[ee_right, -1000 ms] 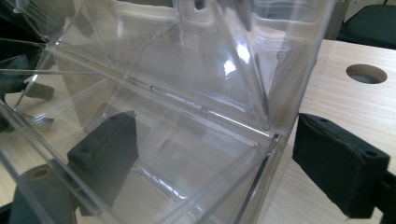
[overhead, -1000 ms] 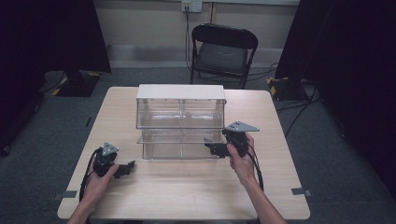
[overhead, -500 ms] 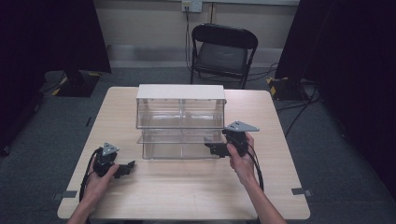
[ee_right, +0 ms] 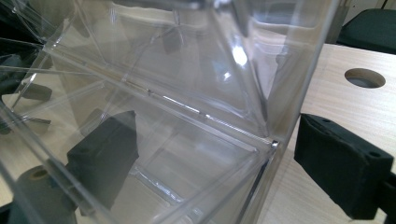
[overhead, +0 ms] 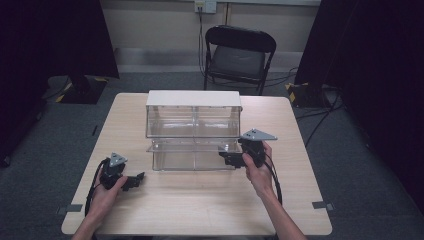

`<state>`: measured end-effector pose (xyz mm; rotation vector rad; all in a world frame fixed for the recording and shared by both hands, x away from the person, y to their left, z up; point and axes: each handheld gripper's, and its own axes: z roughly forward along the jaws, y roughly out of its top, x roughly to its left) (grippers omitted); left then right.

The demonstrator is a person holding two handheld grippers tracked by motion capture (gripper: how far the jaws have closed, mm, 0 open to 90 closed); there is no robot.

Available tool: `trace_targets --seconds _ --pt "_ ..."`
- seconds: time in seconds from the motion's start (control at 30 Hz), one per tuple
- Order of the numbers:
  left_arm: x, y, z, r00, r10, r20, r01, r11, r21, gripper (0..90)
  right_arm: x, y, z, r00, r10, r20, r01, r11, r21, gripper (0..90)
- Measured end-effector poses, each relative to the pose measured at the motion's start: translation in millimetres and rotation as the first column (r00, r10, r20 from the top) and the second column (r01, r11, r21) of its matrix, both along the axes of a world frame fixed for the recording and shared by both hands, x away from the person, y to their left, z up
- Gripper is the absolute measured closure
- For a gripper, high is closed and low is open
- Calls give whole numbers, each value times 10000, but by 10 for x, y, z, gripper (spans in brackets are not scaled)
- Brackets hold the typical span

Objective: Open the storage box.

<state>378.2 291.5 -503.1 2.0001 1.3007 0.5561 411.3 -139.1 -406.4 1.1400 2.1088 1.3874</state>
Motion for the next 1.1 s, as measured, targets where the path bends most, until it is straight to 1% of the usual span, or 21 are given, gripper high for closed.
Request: trace_targets --seconds 0.07,0.1,0.7,0.8,0.83,0.87,0.97,1.1 --pt "0 0 0 10000 -5 -3 5 10000 2 77 1 0 6 10000 -5 34 5 10000 0 129" --pt "0 0 0 10000 -1 3 1 10000 3 77 -4 -1 18 9999 -16 122 15 10000 48 129" --pt "0 0 0 10000 -2 1 2 10000 4 77 0 -19 51 10000 27 43 -28 9995 315 128" --pt "0 0 0 10000 -5 -2 5 10000 3 77 -5 -28 74 9999 61 103 -65 9992 407 129" --pt "1 5 3 10000 -39 -2 39 10000 74 77 -6 -28 77 9999 65 92 -69 9992 403 128" --pt "0 0 0 10000 -3 -1 3 10000 4 77 -7 -27 78 9999 63 97 -67 9992 402 128" --pt "0 1 1 10000 -8 -4 8 10000 6 77 -9 -27 87 9998 50 181 -58 9990 433 128" --pt "0 0 0 10000 0 0 0 10000 0 77 -12 -28 96 9998 42 177 -51 9989 465 128"
